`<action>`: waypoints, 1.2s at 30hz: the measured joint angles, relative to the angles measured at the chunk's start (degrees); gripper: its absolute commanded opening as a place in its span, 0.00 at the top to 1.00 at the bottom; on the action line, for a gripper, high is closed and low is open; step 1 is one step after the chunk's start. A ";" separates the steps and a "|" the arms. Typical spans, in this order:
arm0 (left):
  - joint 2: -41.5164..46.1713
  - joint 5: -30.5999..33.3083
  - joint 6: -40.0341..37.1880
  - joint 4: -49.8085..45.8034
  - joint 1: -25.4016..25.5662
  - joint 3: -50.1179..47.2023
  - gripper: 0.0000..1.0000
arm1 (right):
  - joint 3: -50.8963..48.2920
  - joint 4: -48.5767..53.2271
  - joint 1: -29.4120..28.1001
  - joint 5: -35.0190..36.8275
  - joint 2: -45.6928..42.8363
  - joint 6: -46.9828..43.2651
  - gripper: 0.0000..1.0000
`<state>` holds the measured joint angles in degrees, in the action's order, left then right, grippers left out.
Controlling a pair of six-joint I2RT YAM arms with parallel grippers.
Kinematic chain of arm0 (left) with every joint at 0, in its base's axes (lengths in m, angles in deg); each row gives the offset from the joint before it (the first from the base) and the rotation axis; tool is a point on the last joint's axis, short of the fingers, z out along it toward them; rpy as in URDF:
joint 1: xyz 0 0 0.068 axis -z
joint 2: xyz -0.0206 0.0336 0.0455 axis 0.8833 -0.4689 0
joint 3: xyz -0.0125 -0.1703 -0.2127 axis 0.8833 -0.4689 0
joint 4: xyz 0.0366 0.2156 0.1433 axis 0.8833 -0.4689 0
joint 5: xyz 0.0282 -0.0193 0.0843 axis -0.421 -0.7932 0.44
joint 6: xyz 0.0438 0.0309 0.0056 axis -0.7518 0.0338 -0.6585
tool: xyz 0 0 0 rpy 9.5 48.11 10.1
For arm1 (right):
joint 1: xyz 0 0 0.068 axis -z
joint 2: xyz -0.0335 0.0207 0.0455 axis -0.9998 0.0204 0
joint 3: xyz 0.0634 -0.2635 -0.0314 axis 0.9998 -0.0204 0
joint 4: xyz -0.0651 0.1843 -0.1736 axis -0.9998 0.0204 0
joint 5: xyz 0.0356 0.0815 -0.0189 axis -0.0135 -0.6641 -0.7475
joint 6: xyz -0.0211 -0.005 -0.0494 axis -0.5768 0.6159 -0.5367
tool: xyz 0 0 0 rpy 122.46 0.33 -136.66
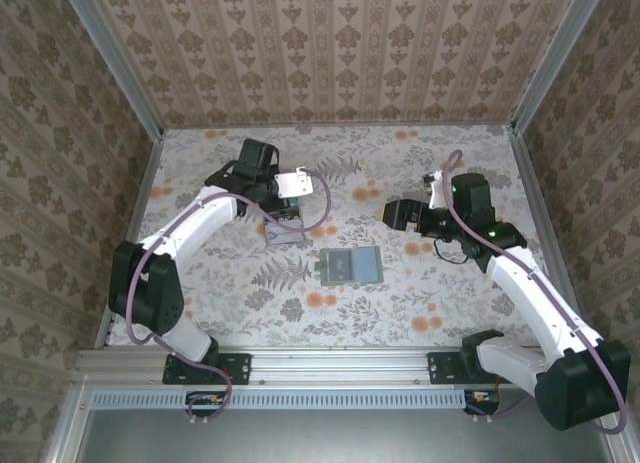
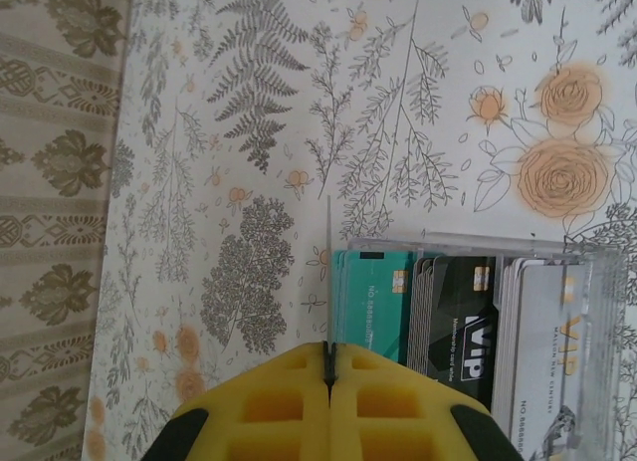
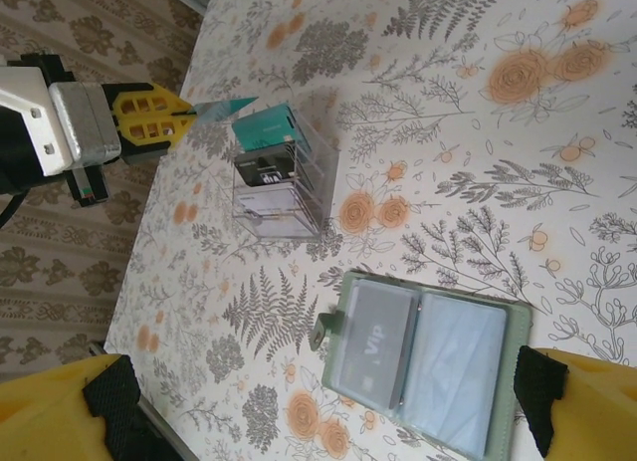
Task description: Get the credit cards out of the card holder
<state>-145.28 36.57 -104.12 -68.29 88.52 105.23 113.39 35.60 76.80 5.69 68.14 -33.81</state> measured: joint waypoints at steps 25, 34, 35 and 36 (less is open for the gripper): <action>-4.46 -0.15 -2.89 2.64 -2.89 -3.45 1.00 | 1.77 -0.44 0.98 -1.51 5.84 0.02 0.00; -5.97 0.13 -3.19 2.73 -2.84 -3.45 0.84 | 1.77 -0.46 1.29 -1.73 5.86 0.02 0.00; -6.03 0.17 -3.19 2.73 -2.84 -3.45 0.84 | 1.75 -0.46 1.29 -1.73 5.86 0.04 0.00; -6.03 0.24 -3.19 2.73 -2.84 -3.45 0.84 | 1.77 -0.46 1.29 -1.73 5.86 0.04 0.00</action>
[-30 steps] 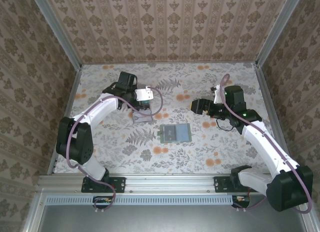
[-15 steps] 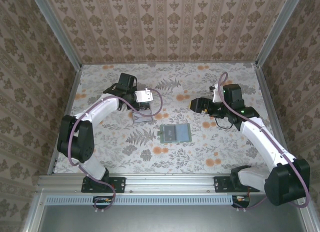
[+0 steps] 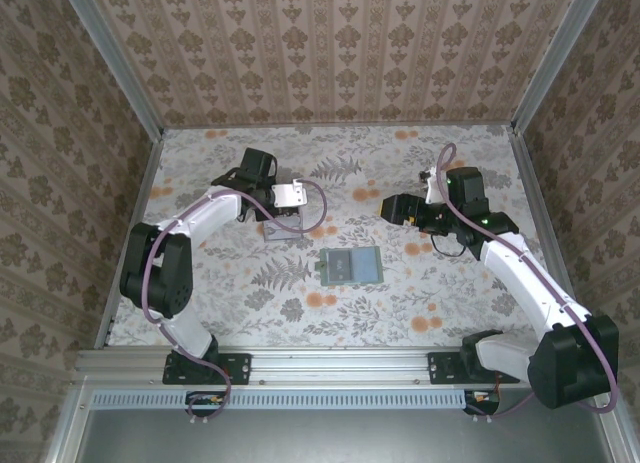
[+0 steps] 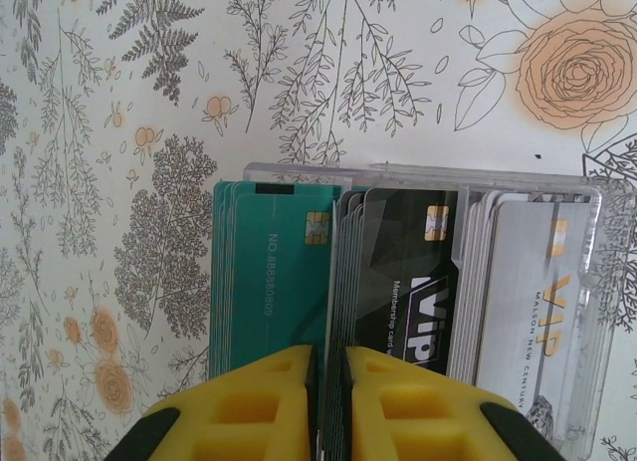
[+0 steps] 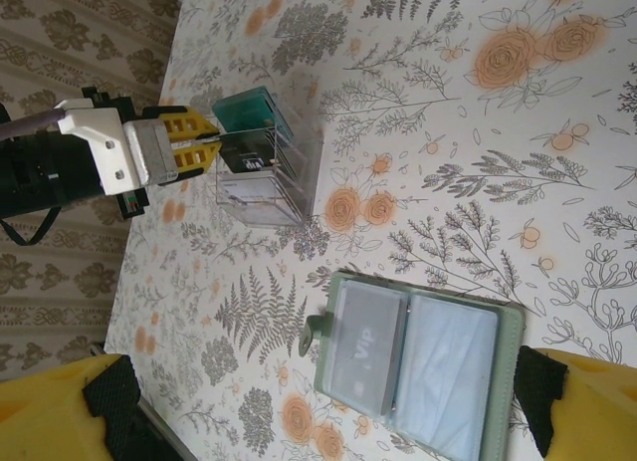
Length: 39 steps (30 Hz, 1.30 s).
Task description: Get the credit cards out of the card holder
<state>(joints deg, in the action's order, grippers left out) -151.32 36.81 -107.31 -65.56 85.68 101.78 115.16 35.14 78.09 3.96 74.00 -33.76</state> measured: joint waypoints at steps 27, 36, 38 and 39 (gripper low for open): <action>-1.84 4.87 12.11 3.54 -0.13 6.27 0.30 | -0.02 -0.42 0.00 -1.70 0.00 0.55 0.00; 9.64 4.44 34.80 2.21 -0.11 6.19 0.00 | -0.02 -1.25 -4.07 2.43 1.49 0.37 0.00; 12.13 4.44 40.70 1.75 -0.11 5.84 0.00 | -0.02 -1.05 -6.05 4.35 2.27 0.15 0.00; 13.14 4.44 43.12 1.44 -0.11 5.60 0.00 | -0.02 -0.92 -6.91 5.40 2.64 0.02 0.00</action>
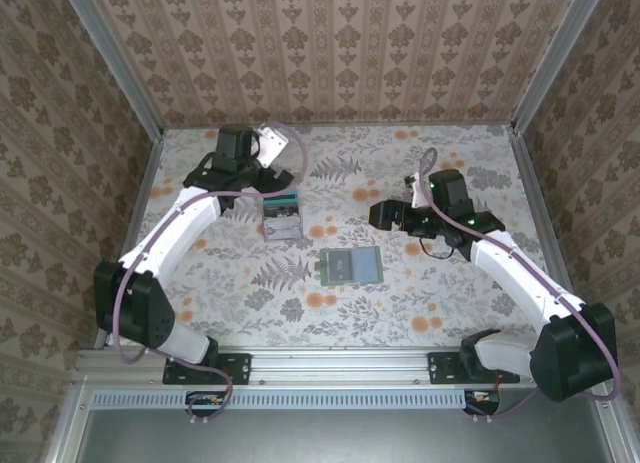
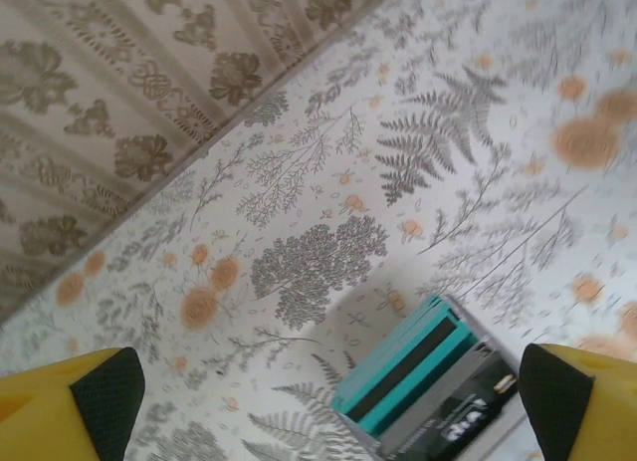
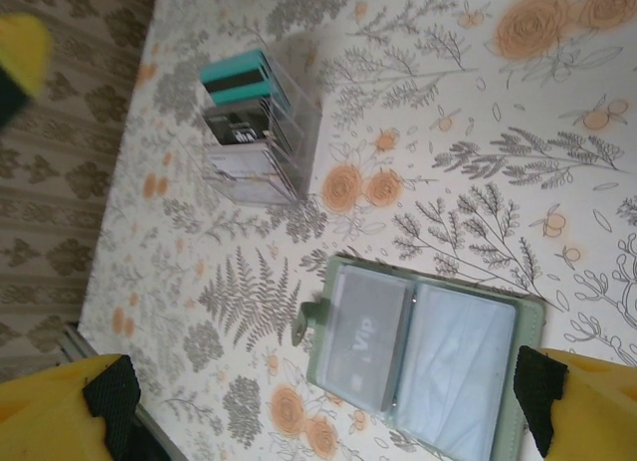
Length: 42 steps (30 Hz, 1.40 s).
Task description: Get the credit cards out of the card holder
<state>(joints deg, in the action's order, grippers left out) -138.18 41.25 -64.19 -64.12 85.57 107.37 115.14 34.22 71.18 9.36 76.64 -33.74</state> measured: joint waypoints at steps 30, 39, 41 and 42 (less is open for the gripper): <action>9.84 -1.90 53.75 -4.20 13.99 -20.65 0.35 | -7.72 -0.83 -10.16 14.47 14.49 3.08 0.92; 0.98 -4.15 59.45 -2.51 23.71 -20.55 0.48 | -9.35 -2.05 -10.43 14.80 16.74 3.26 0.90; -1.01 -4.92 59.71 -2.51 24.87 -19.89 0.50 | -9.99 -2.14 -10.43 15.02 16.90 3.26 0.90; -1.90 -5.22 59.87 -2.51 25.29 -19.47 0.52 | -10.19 -2.14 -10.43 15.13 16.96 3.28 0.90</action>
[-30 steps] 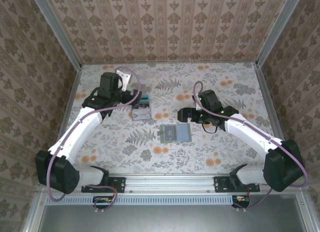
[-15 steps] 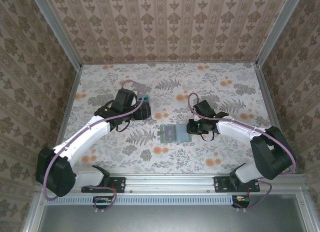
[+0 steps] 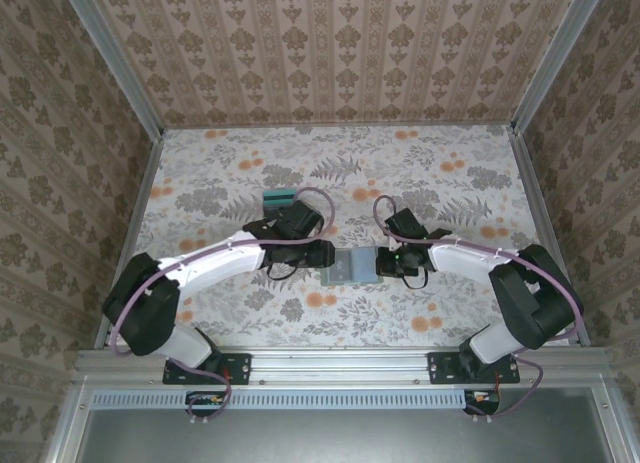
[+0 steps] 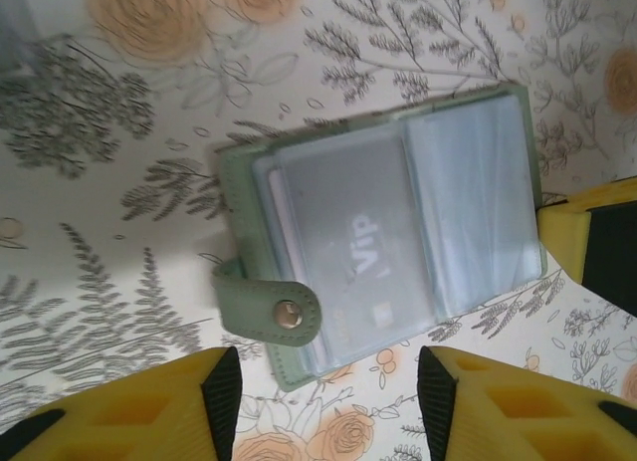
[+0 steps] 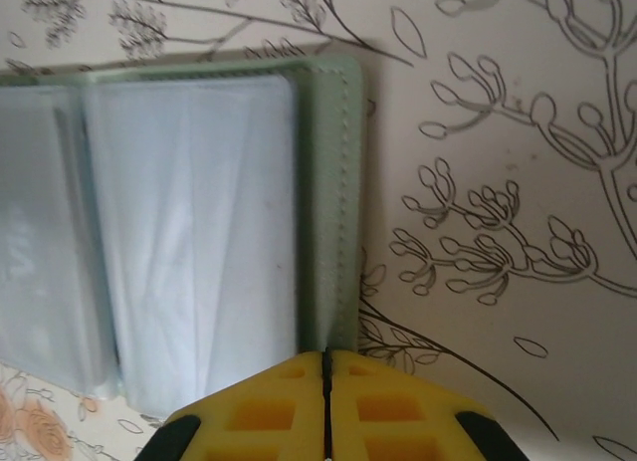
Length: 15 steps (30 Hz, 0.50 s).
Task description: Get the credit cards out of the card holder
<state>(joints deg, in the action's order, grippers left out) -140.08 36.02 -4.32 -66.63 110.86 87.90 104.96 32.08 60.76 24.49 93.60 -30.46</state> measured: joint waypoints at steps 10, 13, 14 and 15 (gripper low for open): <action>-7.52 -4.02 -0.02 0.42 2.12 4.68 0.55 | -0.59 -0.87 0.00 0.33 0.20 0.39 0.91; -9.81 -4.81 -0.02 0.00 2.21 5.57 0.57 | -0.66 -0.94 0.00 0.33 0.20 0.42 0.91; -10.84 -4.98 -0.04 -0.26 2.21 6.19 0.58 | -0.70 -1.03 0.00 0.33 0.20 0.44 0.91; -11.58 -5.01 -0.04 -0.31 2.21 6.62 0.58 | -0.74 -1.09 0.00 0.33 0.20 0.44 0.91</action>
<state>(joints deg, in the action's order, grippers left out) -151.66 31.02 -4.37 -66.94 113.07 94.52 104.21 30.99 60.76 24.82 93.80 -30.03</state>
